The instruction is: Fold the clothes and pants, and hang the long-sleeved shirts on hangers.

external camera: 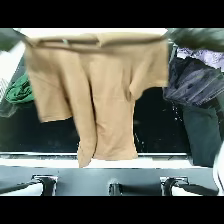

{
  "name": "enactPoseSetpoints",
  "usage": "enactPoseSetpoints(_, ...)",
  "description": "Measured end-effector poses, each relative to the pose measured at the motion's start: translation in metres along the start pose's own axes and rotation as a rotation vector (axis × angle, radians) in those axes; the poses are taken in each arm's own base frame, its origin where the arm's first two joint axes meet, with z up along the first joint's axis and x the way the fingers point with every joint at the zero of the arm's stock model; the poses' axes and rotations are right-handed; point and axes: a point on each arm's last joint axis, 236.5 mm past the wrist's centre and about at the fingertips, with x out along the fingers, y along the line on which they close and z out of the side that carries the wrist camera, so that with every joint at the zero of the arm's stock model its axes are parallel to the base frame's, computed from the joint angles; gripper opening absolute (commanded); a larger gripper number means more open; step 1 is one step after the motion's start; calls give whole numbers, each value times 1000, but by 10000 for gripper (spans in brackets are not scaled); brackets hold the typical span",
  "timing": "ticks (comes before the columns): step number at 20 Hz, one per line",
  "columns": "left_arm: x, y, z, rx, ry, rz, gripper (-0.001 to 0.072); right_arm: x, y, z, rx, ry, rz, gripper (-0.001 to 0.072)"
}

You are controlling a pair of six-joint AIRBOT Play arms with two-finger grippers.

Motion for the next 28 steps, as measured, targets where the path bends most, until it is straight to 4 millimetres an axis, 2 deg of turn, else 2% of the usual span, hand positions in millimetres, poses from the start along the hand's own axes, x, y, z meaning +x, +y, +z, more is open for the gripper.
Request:
enactPoseSetpoints(1,33,21,-18,-28,67,22,18,36,-13,-20,24,65,-3,28)
enactPoseSetpoints(3,87,53,-54,-79,178,50,18,94,-31,-64,69,183,-4,29)
enactPoseSetpoints(4,110,66,-74,-107,234,63,18,121,-37,-92,88,251,-6,29)
enactPoseSetpoints(6,143,84,-110,-148,329,76,18,156,-42,-138,113,358,-5,29)
enactPoseSetpoints(8,164,93,-142,-177,416,81,18,180,-43,-180,137,456,-5,53)
enactPoseSetpoints(9,170,96,-154,-188,446,82,19,186,-42,-195,146,492,-5,187)
enactPoseSetpoints(10,175,97,-165,-198,479,82,19,190,-42,-206,156,519,-7,362)
enactPoseSetpoints(11,178,98,-172,-203,496,81,19,192,-42,-214,169,543,-8,472)
enactPoseSetpoints(12,180,99,-178,-206,515,82,19,190,-42,-219,182,565,-8,503)
enactPoseSetpoints(13,180,99,-182,-217,528,82,18,185,-43,-222,191,587,-9,503)
enactPoseSetpoints(15,178,98,-188,-229,556,83,19,164,-50,-215,186,627,-10,502)
enactPoseSetpoints(17,173,97,-194,-243,589,85,19,132,-65,-202,151,663,-23,502)
enactPoseSetpoints(19,168,95,-200,-247,622,84,19,95,-90,-193,129,696,-63,501)
enactPoseSetpoints(21,163,93,-205,-250,649,83,18,59,-113,-202,147,742,-95,501)
enactPoseSetpoints(23,161,92,-207,-260,666,85,19,28,-125,-236,194,820,-97,532)
enactPoseSetpoints(24,160,92,-209,-269,674,88,19,13,-126,-263,227,867,-90,538)
enactPoseSetpoints(28,158,92,-211,-277,683,91,19,-21,-115,-363,404,958,-16,550)
